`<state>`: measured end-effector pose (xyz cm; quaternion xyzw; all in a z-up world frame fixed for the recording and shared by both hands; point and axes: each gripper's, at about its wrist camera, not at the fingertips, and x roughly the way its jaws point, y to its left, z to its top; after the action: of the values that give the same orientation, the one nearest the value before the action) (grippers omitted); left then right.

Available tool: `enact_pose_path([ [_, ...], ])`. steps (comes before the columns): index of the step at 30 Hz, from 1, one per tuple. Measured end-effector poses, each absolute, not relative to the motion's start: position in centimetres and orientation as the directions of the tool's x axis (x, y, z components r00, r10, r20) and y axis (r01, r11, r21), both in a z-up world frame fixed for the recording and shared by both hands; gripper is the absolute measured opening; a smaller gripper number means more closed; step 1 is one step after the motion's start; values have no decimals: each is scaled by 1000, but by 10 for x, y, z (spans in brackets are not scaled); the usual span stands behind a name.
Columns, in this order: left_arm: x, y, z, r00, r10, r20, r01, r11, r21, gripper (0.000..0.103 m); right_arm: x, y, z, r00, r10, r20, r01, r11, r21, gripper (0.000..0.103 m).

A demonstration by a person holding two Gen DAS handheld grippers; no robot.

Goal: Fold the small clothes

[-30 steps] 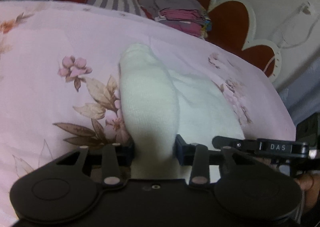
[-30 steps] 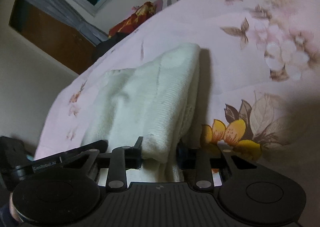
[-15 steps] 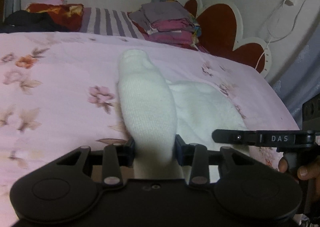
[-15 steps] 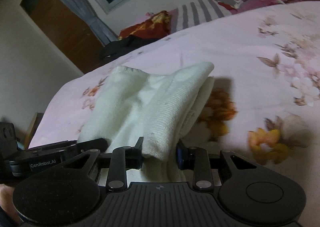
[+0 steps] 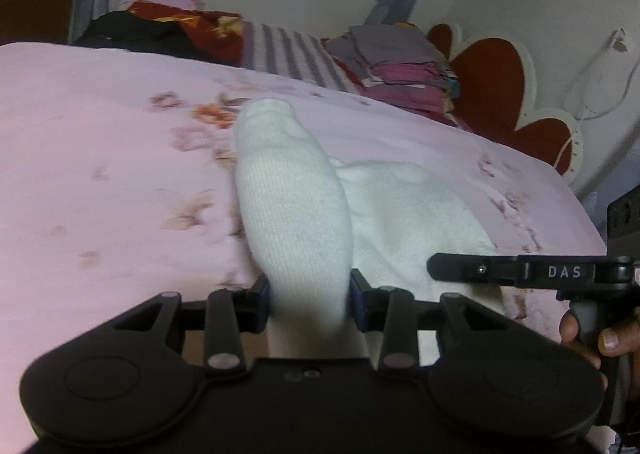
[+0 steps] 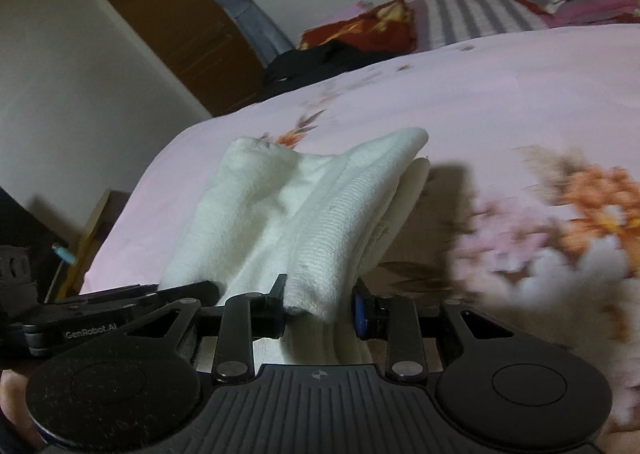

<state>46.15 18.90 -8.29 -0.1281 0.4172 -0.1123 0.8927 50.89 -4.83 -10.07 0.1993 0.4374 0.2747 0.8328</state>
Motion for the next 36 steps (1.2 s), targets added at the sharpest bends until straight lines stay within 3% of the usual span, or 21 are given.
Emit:
enact_pose_path([
  [12, 483, 239, -128, 579, -403, -709, 142, 906, -400, 40, 514, -3, -137, 475, 588, -655, -196, 796, 572, 30],
  [15, 484, 248, -148, 577, -435, -691, 128, 884, -449, 49, 512, -5, -159, 472, 553, -687, -145, 817, 559, 31],
  [17, 480, 254, -152, 585, -439, -682, 140, 883, -448, 62, 511, -12, -167, 482, 568, -667, -108, 794, 598, 36],
  [21, 476, 266, -144, 596, -415, -687, 166, 901, -401, 77, 511, -18, -163, 492, 541, -682, -82, 808, 583, 49],
  [22, 474, 270, -140, 605, -409, -683, 162, 903, -397, 73, 511, -21, -157, 504, 513, -695, -68, 826, 560, 57],
  [23, 471, 276, -134, 622, -403, -671, 154, 904, -400, 58, 508, -25, -149, 523, 474, -708, -55, 848, 528, 62],
  [25, 477, 283, -122, 651, -398, -647, 147, 902, -406, 23, 507, -30, -129, 588, 389, -710, -42, 890, 454, 61],
  [27, 490, 279, -113, 667, -398, -630, 158, 902, -402, 21, 517, -25, -115, 631, 341, -697, -65, 919, 390, 47],
  [28, 499, 271, -108, 671, -398, -625, 175, 905, -388, 21, 523, -20, -109, 643, 350, -681, -94, 919, 383, 26],
  [29, 508, 264, -107, 666, -403, -628, 192, 906, -378, 21, 533, -12, -106, 644, 362, -674, -125, 919, 374, 21],
  [34, 543, 226, -130, 578, -403, -709, 224, 914, -337, 24, 577, 28, -131, 585, 339, -737, -195, 941, 278, 21],
  [36, 542, 219, -140, 584, -404, -704, 233, 914, -331, 24, 584, 32, -152, 583, 286, -760, -210, 957, 198, 21],
])
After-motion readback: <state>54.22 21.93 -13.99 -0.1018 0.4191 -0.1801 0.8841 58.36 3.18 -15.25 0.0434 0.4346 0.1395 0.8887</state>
